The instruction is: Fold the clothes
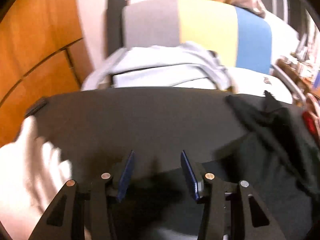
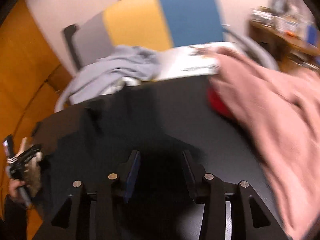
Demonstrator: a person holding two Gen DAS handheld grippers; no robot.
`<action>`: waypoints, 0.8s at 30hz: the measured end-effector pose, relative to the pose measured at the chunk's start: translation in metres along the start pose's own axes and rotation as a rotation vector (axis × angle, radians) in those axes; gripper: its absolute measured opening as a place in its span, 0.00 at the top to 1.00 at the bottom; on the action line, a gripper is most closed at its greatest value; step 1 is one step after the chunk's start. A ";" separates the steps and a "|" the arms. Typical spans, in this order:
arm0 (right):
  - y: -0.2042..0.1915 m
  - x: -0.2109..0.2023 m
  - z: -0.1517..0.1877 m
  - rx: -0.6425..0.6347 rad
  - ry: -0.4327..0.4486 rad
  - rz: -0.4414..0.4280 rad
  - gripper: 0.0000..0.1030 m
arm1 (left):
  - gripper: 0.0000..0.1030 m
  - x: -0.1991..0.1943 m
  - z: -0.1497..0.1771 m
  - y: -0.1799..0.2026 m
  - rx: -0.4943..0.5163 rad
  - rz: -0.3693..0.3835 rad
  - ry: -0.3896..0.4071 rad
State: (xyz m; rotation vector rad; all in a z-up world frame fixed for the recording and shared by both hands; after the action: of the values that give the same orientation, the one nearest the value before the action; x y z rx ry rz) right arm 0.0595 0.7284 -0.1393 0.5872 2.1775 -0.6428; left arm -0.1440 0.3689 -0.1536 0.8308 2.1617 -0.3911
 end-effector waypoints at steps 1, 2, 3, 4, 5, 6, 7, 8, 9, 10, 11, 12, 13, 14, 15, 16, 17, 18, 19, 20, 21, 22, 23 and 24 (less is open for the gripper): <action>-0.025 0.009 -0.006 -0.032 -0.008 -0.037 0.54 | 0.53 0.005 0.000 0.019 0.034 0.035 -0.006; -0.049 0.019 -0.011 -0.062 -0.017 -0.074 0.47 | 0.53 0.009 0.001 0.037 0.067 0.071 -0.012; -0.072 0.033 -0.016 -0.080 -0.033 -0.106 0.40 | 0.53 0.014 0.001 0.056 0.101 0.106 -0.018; -0.098 0.050 -0.022 -0.099 -0.056 -0.136 0.36 | 0.53 0.018 0.006 0.066 0.125 0.111 -0.025; -0.110 0.060 -0.024 -0.115 -0.072 -0.141 0.28 | 0.53 0.022 0.010 0.075 0.148 0.117 -0.031; -0.125 0.078 -0.026 -0.141 -0.087 -0.122 0.27 | 0.53 0.026 0.015 0.085 0.172 0.122 -0.038; -0.139 0.095 -0.027 -0.166 -0.102 -0.104 0.27 | 0.53 0.031 0.023 0.092 0.179 0.135 -0.055; -0.148 0.107 -0.023 -0.193 -0.120 -0.086 0.27 | 0.53 0.032 0.029 0.098 0.183 0.140 -0.068; -0.149 0.119 -0.016 -0.236 -0.145 -0.041 0.37 | 0.53 0.035 0.038 0.101 0.184 0.135 -0.084; -0.151 0.130 -0.009 -0.278 -0.168 0.004 0.55 | 0.51 0.037 0.048 0.105 0.185 0.130 -0.099; -0.153 0.134 -0.006 -0.319 -0.165 0.048 0.94 | 0.47 0.036 0.050 0.103 0.159 0.145 -0.069; -0.153 0.128 -0.005 -0.348 -0.128 0.078 0.94 | 0.45 0.037 0.053 0.099 0.131 0.155 -0.065; -0.153 0.121 -0.006 -0.375 -0.091 0.108 0.94 | 0.43 0.038 0.053 0.097 0.122 0.156 -0.063; -0.149 0.109 -0.011 -0.384 -0.048 0.133 0.94 | 0.42 0.038 0.054 0.096 0.112 0.158 -0.061; -0.140 0.094 -0.013 -0.383 -0.017 0.153 0.94 | 0.42 0.039 0.055 0.094 0.102 0.159 -0.060; -0.127 0.079 -0.019 -0.377 0.018 0.182 0.94 | 0.41 0.039 0.056 0.093 0.093 0.160 -0.058; -0.114 0.063 -0.025 -0.370 0.052 0.212 0.94 | 0.41 0.039 0.056 0.094 0.105 0.147 -0.055; -0.099 0.046 -0.030 -0.356 0.080 0.250 0.94 | 0.41 0.039 0.056 0.095 0.110 0.139 -0.053; -0.078 0.029 -0.035 -0.333 0.102 0.293 0.94 | 0.40 0.039 0.057 0.095 0.115 0.131 -0.051; -0.056 0.013 -0.039 -0.308 0.121 0.335 0.94 | 0.40 0.040 0.057 0.094 0.109 0.131 -0.050; -0.032 -0.004 -0.041 -0.269 0.132 0.375 0.94 | 0.39 0.040 0.058 0.092 0.103 0.132 -0.049; -0.001 -0.022 -0.040 -0.222 0.139 0.421 0.94 | 0.39 0.041 0.058 0.090 0.099 0.134 -0.050; 0.029 -0.039 -0.039 -0.173 0.146 0.468 0.94 | 0.39 0.039 0.060 0.088 0.100 0.130 -0.049; 0.063 -0.056 -0.035 -0.115 0.151 0.523 0.94 | 0.39 0.038 0.061 0.087 0.101 0.127 -0.049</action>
State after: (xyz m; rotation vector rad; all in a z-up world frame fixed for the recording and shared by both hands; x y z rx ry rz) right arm 0.1109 0.7865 -0.0912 1.1192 2.0526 -0.1953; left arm -0.0702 0.4184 -0.2227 0.9991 2.0452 -0.4538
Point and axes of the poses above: each gripper's, at about its wrist camera, not at the fingertips, and x roughly the way its jaws point, y to its right, z to its underside, the point moved 10 cm from there along x, roughly the way its jaws point, and after that the axes turned 3 degrees about z, right-handed, at the moved point
